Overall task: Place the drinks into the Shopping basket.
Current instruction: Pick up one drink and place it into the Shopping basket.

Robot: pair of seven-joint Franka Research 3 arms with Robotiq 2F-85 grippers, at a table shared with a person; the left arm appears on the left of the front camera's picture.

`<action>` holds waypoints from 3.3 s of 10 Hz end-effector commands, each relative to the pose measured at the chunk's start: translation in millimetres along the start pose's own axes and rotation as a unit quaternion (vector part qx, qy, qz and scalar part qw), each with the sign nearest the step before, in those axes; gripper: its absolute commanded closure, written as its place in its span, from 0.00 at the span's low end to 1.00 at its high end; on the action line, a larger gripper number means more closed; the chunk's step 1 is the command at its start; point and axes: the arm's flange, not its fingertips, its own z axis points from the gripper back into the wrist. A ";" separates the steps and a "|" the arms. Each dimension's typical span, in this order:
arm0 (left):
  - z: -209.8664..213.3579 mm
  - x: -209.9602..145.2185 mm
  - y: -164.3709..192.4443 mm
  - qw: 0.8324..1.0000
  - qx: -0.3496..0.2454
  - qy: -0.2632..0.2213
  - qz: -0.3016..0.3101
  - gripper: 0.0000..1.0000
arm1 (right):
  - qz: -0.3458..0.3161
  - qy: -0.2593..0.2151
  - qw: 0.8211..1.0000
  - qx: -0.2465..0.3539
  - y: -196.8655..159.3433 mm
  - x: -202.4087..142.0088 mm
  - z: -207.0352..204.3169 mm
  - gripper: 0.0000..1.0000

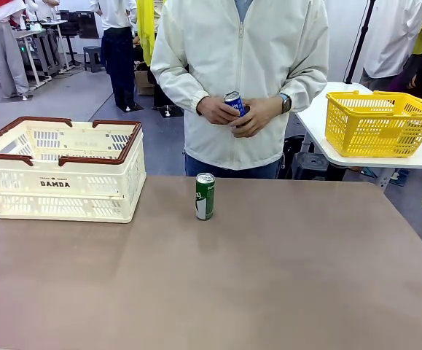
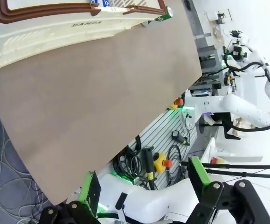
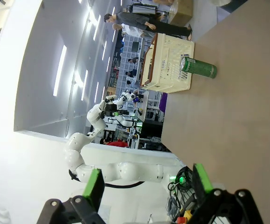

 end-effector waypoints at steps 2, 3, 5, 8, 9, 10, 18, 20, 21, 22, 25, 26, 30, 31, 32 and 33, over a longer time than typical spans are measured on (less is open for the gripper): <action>0.9 -4.4 1.7 1.000 0.000 0.002 -0.002 0.00 | 0.009 0.007 1.000 -0.001 1.4 -1.9 2.4 0.00; 0.9 -4.4 1.7 1.000 0.000 0.002 -0.002 0.00 | 0.009 0.007 1.000 -0.001 1.4 -1.9 2.4 0.00; -0.3 -0.3 1.6 1.000 -0.001 0.000 0.002 0.00 | 0.009 0.007 1.000 -0.001 1.4 -1.9 2.4 0.00; -44.8 16.2 -151.7 0.997 0.049 -0.058 0.022 0.00 | 0.009 0.007 1.000 -0.001 1.4 -1.9 2.4 0.00; -81.5 25.9 -210.4 0.995 0.039 -0.079 0.052 0.00 | 0.009 0.007 1.000 -0.001 1.4 -1.9 2.4 0.00; -127.7 34.2 -253.5 0.996 0.061 -0.046 0.045 0.00 | 0.009 0.007 1.000 -0.001 1.4 -1.9 2.4 0.00; -342.9 49.4 -343.9 0.989 0.147 -0.014 0.028 0.00 | 0.009 0.007 1.000 -0.001 1.4 -1.9 2.4 0.00; -267.5 74.9 -280.3 0.995 0.064 0.033 0.065 0.00 | 0.009 0.007 1.000 -0.001 1.4 -1.9 2.4 0.00; -180.1 65.2 -231.4 0.994 -0.007 0.023 0.108 0.00 | 0.009 0.007 1.000 -0.001 1.4 -1.9 2.4 0.00; -116.9 46.4 -189.6 0.989 -0.043 0.001 0.141 0.00 | 0.009 0.007 1.000 -0.001 1.4 -1.9 2.4 0.00; -63.8 -33.6 -115.9 0.971 -0.113 -0.056 0.204 0.00 | 0.009 0.007 1.000 -0.001 1.4 -1.9 2.4 0.00; -61.2 -50.9 -101.8 0.968 -0.141 -0.056 0.203 0.00 | 0.009 0.007 1.000 -0.001 1.4 -1.9 2.4 0.00; -81.4 -42.6 -141.9 0.974 -0.084 -0.045 0.204 0.00 | 0.009 0.007 1.000 -0.001 1.4 -1.9 2.4 0.00; -110.7 -23.8 -182.6 0.981 -0.034 -0.042 0.188 0.00 | 0.009 0.007 1.000 -0.001 1.4 -1.9 2.4 0.00; -151.4 -1.8 -227.4 0.984 0.025 -0.035 0.172 0.00 | 0.009 0.007 1.000 -0.001 1.4 -1.9 2.4 0.00; -201.9 22.5 -268.9 0.984 0.092 -0.018 0.149 0.00 | 0.009 0.007 1.000 -0.001 1.4 -1.9 2.4 0.00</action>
